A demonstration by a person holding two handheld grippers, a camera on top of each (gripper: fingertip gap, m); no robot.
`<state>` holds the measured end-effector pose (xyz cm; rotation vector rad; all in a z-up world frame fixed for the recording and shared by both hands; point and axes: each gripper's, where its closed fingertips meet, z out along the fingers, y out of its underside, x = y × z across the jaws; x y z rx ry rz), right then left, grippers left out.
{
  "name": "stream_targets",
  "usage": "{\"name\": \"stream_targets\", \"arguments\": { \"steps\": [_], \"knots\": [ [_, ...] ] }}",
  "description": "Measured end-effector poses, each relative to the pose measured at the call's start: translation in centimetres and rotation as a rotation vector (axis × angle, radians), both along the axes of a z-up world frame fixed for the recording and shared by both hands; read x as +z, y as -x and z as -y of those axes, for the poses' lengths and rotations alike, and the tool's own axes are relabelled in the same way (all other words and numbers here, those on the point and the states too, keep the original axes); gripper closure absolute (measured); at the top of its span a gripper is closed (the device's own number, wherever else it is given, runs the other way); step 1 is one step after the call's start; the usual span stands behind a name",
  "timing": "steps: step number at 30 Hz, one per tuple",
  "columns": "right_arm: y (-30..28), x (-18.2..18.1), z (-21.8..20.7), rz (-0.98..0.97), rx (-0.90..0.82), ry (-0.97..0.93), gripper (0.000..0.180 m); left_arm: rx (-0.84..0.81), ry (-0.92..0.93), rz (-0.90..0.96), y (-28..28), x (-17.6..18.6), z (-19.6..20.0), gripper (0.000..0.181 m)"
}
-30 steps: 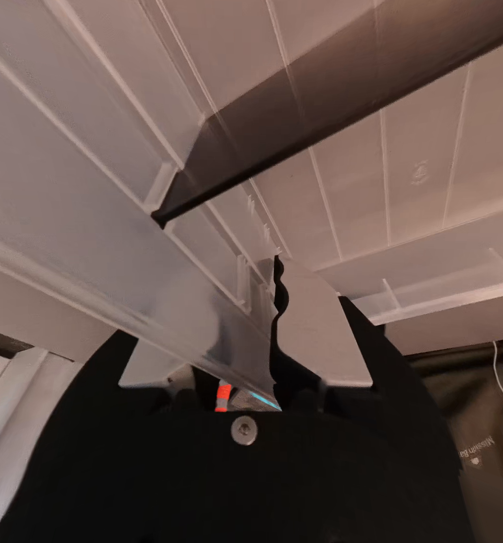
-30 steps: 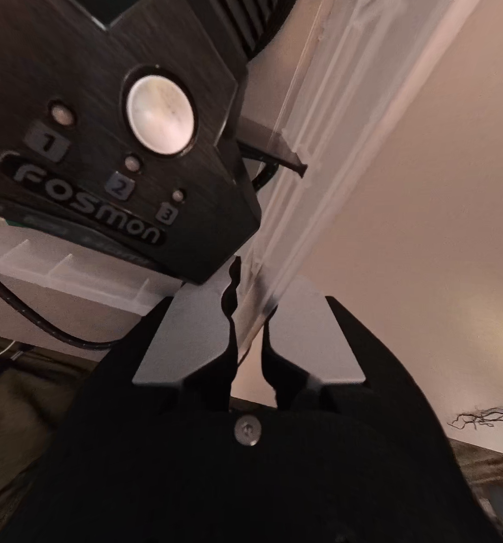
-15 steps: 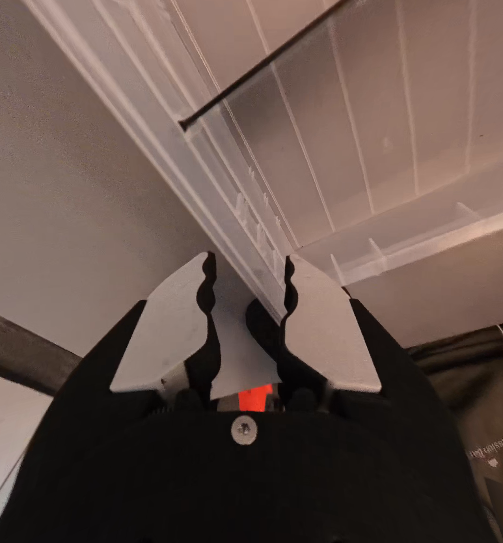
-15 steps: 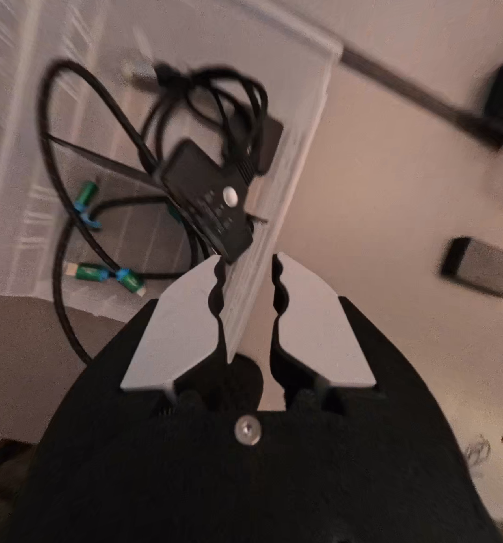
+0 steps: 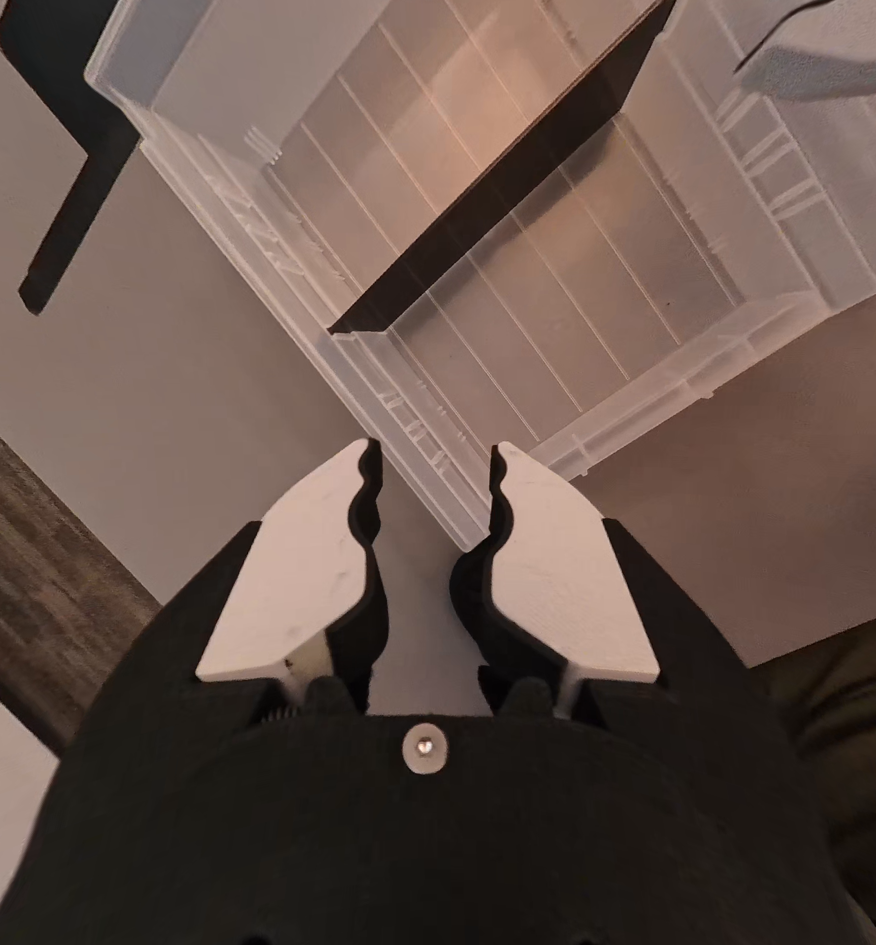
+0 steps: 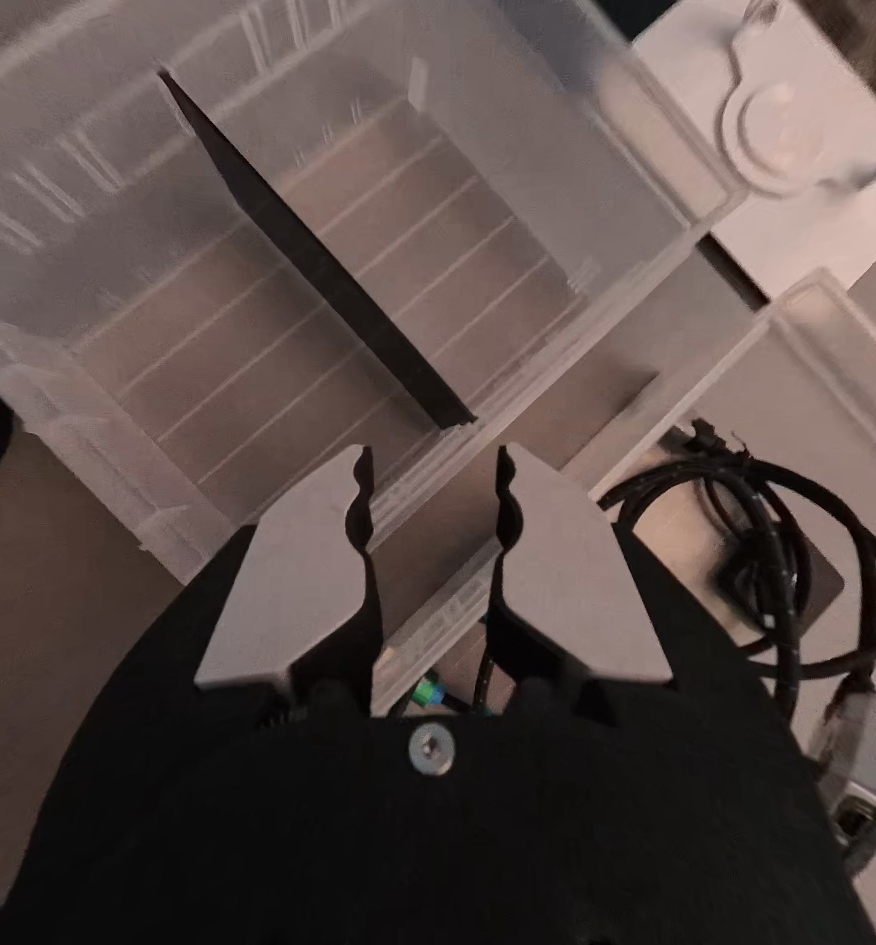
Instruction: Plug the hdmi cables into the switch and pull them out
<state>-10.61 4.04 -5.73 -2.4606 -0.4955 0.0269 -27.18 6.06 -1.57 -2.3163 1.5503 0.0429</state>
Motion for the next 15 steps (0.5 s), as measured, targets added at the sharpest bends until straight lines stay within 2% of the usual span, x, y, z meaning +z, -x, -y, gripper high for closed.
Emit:
{"name": "stream_targets", "arguments": {
  "steps": [4, 9, 12, 15],
  "knots": [
    [0.0, -1.8, -0.2, -0.041, -0.035, 0.130, 0.138, -0.032, -0.022, -0.032, -0.6, -0.1, 0.2, 0.142],
    [0.3, -1.8, -0.5, -0.024, -0.032, 0.135, 0.139, -0.054, -0.044, -0.034, -1.3, 0.0, 0.1, 0.145],
    [-0.2, -2.0, -1.0, -0.014, -0.067, 0.160, 0.148, -0.048, -0.048, -0.035, -1.2, 0.0, 0.0, 0.146],
    [0.4, -2.7, -0.6, -0.022, -0.101, 0.296, 0.139, -0.037, -0.057, -0.031, -0.9, 0.3, -0.2, 0.147]
  ]
}}
